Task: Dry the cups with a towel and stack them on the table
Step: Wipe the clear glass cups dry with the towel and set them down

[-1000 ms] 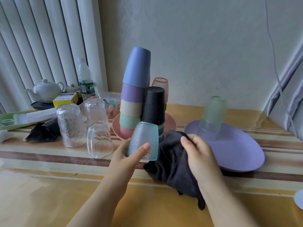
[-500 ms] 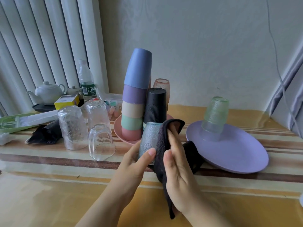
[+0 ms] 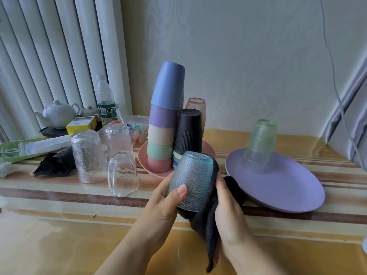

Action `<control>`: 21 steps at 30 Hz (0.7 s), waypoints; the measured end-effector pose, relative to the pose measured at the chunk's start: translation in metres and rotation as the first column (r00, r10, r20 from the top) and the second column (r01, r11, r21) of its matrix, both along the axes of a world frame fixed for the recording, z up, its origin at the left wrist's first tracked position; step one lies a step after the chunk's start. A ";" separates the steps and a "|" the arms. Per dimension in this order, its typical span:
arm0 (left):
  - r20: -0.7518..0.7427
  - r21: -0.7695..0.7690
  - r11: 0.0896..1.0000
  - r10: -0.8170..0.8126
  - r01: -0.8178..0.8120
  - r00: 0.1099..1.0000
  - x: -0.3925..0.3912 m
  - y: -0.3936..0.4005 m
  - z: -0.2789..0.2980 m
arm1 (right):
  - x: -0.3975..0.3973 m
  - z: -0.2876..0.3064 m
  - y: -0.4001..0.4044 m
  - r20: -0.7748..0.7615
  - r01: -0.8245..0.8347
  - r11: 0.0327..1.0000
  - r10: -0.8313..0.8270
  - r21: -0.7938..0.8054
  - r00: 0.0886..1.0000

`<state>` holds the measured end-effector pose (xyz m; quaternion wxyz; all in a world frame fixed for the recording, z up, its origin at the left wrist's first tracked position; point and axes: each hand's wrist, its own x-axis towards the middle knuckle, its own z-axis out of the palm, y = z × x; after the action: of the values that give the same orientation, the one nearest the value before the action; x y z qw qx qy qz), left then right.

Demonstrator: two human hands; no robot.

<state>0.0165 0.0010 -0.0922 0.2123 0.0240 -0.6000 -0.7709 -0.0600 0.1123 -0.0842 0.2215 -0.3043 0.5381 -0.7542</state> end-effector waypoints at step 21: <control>0.025 -0.356 0.923 0.165 -0.146 0.986 0.000 0.009 0.008 | 0.009 0.003 -0.001 -0.472 0.291 0.957 -0.258 -0.003 0.843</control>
<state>0.0161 0.0099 -0.0841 0.2571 0.0541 -0.7303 -0.6306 -0.0510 0.1109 -0.0809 -0.0149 -0.3891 0.6390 -0.6634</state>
